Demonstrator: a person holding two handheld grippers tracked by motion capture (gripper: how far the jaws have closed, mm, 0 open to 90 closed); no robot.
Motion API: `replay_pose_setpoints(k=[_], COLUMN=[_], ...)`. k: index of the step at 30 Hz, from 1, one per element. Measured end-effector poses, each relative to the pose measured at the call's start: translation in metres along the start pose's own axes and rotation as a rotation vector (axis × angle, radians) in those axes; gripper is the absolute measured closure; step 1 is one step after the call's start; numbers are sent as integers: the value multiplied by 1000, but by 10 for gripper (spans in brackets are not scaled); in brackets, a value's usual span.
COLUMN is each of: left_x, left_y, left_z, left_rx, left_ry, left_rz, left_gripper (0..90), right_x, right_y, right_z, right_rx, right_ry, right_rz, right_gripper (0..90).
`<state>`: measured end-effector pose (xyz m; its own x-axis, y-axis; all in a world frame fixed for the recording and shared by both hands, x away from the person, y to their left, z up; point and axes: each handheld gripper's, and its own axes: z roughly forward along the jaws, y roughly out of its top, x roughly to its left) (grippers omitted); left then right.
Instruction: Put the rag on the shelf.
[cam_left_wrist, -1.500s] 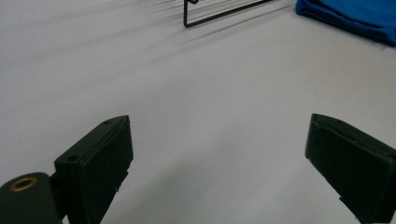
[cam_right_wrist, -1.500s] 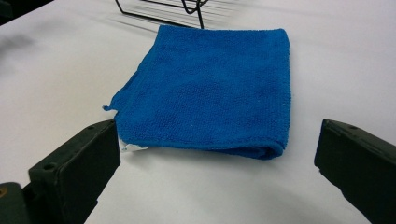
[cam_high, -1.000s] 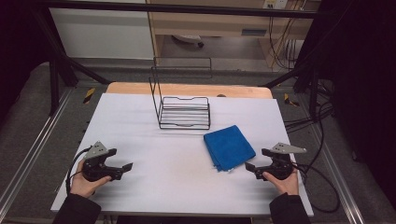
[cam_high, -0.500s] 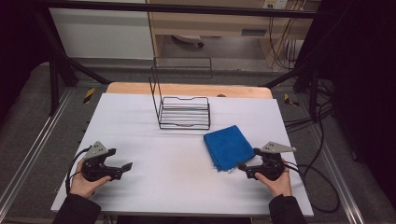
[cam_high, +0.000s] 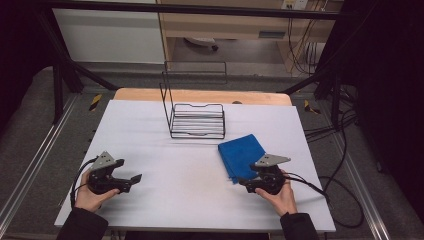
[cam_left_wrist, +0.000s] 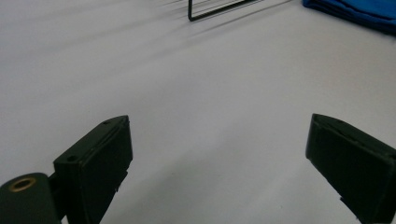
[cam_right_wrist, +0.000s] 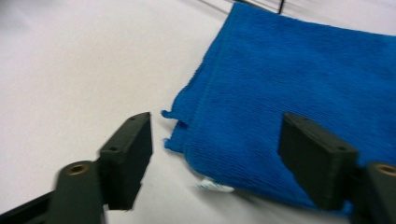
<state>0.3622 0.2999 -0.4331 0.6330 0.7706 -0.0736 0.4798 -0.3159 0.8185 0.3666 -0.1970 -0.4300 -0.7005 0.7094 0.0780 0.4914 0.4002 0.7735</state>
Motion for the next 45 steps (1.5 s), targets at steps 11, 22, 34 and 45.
replay_pose_setpoints(k=[11, 22, 34, 45], left_x=[1, 1, 2, 2], left_y=[0, 0, 0, 0], left_z=[0, 0, -1, -1], left_rx=[10, 7, 1, 1], left_ry=[1, 2, 5, 9], left_rz=[-1, -2, -7, -7], left_gripper=[77, 82, 89, 92], right_x=[13, 16, 9, 6], right_y=[7, 4, 7, 16], right_z=[29, 38, 37, 27], right_rx=[99, 121, 142, 101], right_ry=[-30, -106, -128, -68], right_rz=[-66, -132, -178, -99], right_gripper=[495, 580, 817, 834])
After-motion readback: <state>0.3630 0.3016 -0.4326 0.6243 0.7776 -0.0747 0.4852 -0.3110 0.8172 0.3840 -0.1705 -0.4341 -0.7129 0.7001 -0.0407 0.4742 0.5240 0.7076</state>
